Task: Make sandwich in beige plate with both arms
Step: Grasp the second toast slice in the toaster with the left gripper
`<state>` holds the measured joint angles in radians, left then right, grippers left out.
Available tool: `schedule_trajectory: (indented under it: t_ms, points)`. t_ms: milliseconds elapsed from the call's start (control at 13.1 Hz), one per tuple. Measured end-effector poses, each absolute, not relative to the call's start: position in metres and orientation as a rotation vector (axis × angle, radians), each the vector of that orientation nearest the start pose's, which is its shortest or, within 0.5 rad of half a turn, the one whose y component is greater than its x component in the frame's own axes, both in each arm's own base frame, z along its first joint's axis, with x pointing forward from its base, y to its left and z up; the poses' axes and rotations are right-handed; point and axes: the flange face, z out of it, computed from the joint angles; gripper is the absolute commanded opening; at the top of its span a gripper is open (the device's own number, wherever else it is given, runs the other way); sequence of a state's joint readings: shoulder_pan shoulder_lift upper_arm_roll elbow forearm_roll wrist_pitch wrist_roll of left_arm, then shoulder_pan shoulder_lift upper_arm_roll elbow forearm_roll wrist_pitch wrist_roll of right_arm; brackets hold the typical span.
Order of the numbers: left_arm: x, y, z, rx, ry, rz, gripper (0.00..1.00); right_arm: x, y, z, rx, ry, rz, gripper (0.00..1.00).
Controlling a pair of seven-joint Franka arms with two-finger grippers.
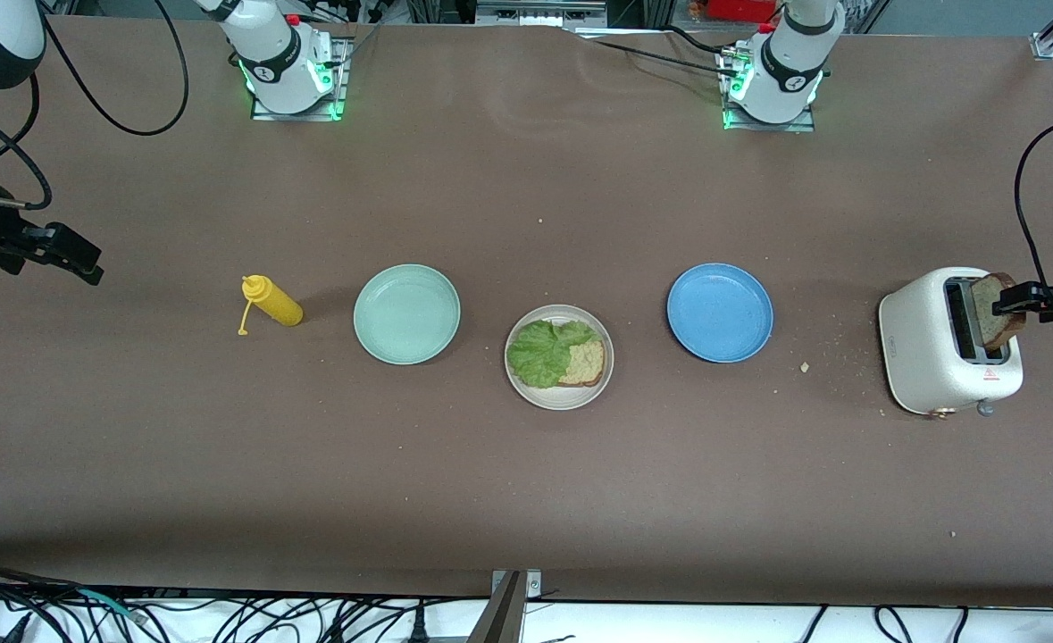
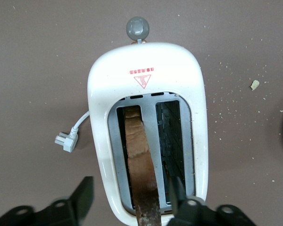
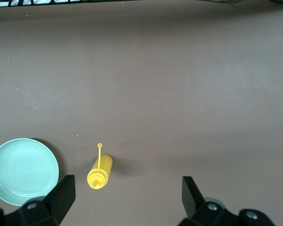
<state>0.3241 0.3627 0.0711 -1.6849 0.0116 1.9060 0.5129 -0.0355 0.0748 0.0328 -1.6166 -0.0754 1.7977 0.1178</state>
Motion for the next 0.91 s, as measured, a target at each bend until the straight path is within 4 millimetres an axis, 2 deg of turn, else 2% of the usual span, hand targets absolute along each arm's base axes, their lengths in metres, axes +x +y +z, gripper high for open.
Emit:
schedule_trajectory:
  t_ms: [76,304,609,761,913]
  points:
    - [0.592,0.243,0.376,-3.158,0.197,0.232,0.0,0.596,-0.009,0.581,-3.198,0.173,-0.173,1.0]
    - [0.59,0.243,0.369,-3.162,0.198,0.253,0.0,0.592,-0.009,0.577,-3.203,0.18,-0.112,1.0]
    - [0.594,0.241,0.374,-3.159,0.217,0.239,0.0,0.59,-0.009,0.577,-3.204,0.186,-0.089,1.0]
    - [0.6,0.235,0.393,-3.16,0.238,0.244,0.0,0.589,-0.009,0.577,-3.204,0.187,-0.08,1.0]
    - [0.609,0.228,0.433,-3.157,0.262,0.243,0.0,0.589,-0.009,0.577,-3.204,0.188,-0.077,1.0]
